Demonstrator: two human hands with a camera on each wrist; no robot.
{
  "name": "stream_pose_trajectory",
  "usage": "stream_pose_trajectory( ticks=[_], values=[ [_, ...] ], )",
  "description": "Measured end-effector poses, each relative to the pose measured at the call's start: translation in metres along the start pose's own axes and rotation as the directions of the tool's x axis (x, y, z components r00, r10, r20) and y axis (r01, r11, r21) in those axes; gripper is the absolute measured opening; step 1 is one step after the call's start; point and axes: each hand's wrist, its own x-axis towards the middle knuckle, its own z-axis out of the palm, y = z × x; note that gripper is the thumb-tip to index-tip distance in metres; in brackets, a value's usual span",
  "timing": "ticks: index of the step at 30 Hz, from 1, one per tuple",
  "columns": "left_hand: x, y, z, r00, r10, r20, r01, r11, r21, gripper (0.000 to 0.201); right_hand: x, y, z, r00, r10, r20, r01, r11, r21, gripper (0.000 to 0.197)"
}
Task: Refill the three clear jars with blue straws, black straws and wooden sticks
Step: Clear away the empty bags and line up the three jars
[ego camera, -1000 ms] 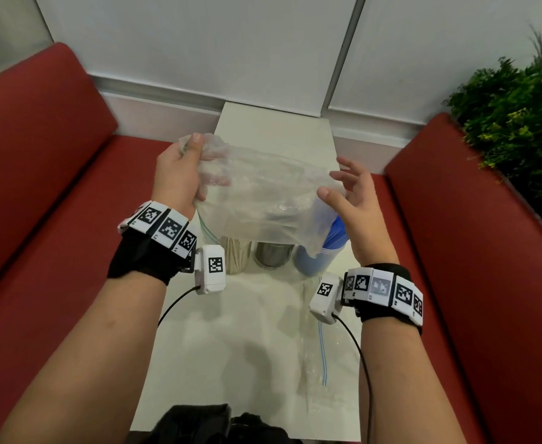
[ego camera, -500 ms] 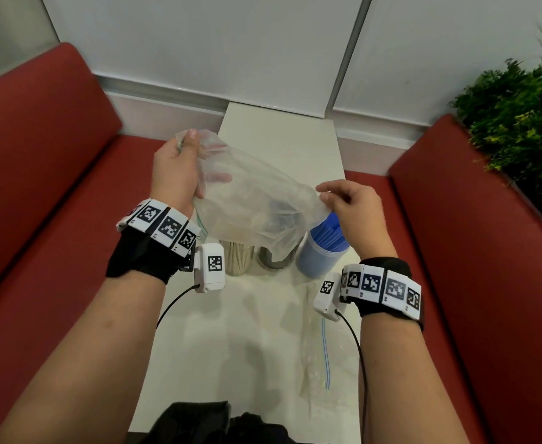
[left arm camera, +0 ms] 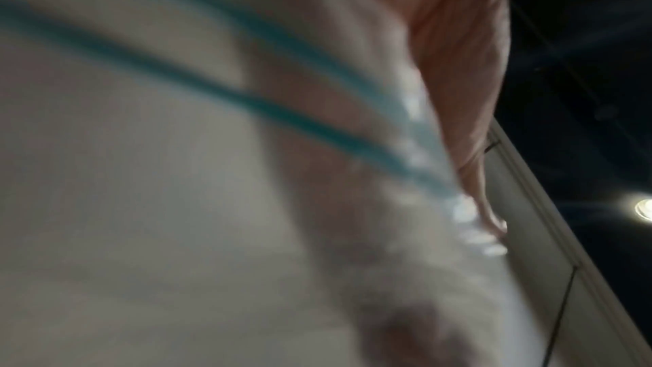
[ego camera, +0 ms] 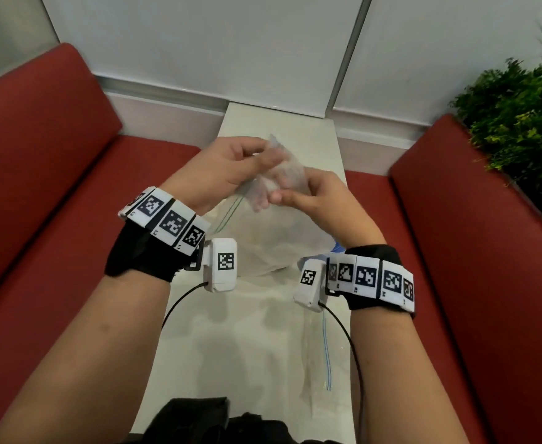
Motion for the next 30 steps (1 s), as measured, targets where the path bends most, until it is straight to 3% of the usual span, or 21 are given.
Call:
stream_pose_trajectory(
  ticks=[2, 5, 7, 9, 11, 14, 16, 19, 21, 23, 25, 27, 30],
  values=[
    [-0.007, 0.005, -0.008, 0.999, 0.028, -0.032, -0.027, 1.0, 0.004, 0.048, -0.001, 0.004, -0.002, 0.99, -0.006, -0.141, 0.031, 0.983, 0.179, 0.013],
    [-0.018, 0.003, -0.04, 0.998, 0.014, 0.055, -0.024, 0.982, 0.189, 0.06, -0.007, 0.016, -0.02, 0.924, 0.095, -0.371, 0.065, 0.917, 0.394, 0.006],
    [-0.019, -0.005, -0.057, 0.988, -0.092, 0.126, 0.037, 0.925, 0.379, 0.058, -0.011, 0.023, -0.031, 0.896, 0.142, -0.421, 0.098, 0.861, 0.499, 0.005],
    [-0.015, -0.014, -0.062, 0.98, -0.177, 0.092, 0.098, 0.83, 0.55, 0.062, -0.015, 0.027, -0.036, 0.882, 0.15, -0.446, 0.124, 0.84, 0.527, 0.008],
    [-0.011, -0.024, -0.059, 0.982, -0.184, 0.041, 0.128, 0.808, 0.576, 0.059, -0.019, 0.03, -0.036, 0.88, 0.167, -0.445, 0.11, 0.839, 0.534, 0.016],
    [-0.01, -0.035, -0.054, 0.993, -0.099, -0.069, 0.119, 0.905, 0.409, 0.045, -0.027, 0.034, -0.039, 0.866, 0.225, -0.448, 0.059, 0.842, 0.537, 0.028],
    [-0.011, -0.041, -0.056, 0.983, -0.03, -0.179, 0.051, 0.992, 0.115, 0.038, -0.032, 0.038, -0.044, 0.844, 0.21, -0.493, 0.027, 0.902, 0.43, 0.034],
    [-0.009, -0.042, -0.054, 0.938, 0.063, -0.341, -0.141, 0.967, -0.212, 0.036, -0.035, 0.048, -0.045, 0.831, 0.16, -0.533, 0.021, 0.948, 0.317, 0.039],
    [-0.002, -0.044, -0.049, 0.927, 0.026, -0.375, -0.165, 0.924, -0.345, 0.053, -0.035, 0.048, -0.042, 0.823, 0.156, -0.546, 0.066, 0.929, 0.365, 0.035],
    [0.001, -0.043, -0.043, 0.954, -0.138, -0.265, 0.036, 0.933, -0.358, 0.073, -0.036, 0.049, -0.042, 0.815, 0.174, -0.553, 0.14, 0.867, 0.478, 0.035],
    [-0.003, -0.047, -0.038, 0.962, -0.258, -0.086, 0.24, 0.954, -0.182, 0.066, -0.036, 0.05, -0.046, 0.799, 0.189, -0.571, 0.196, 0.816, 0.544, 0.036],
    [-0.008, -0.055, -0.036, 0.974, -0.224, -0.02, 0.222, 0.973, -0.061, 0.037, -0.036, 0.053, -0.051, 0.795, 0.188, -0.576, 0.222, 0.795, 0.565, 0.041],
    [-0.007, -0.058, -0.032, 0.972, -0.123, -0.202, 0.092, 0.984, -0.155, 0.011, -0.033, 0.059, -0.051, 0.877, 0.219, -0.428, 0.096, 0.792, 0.603, 0.058]
  ],
)
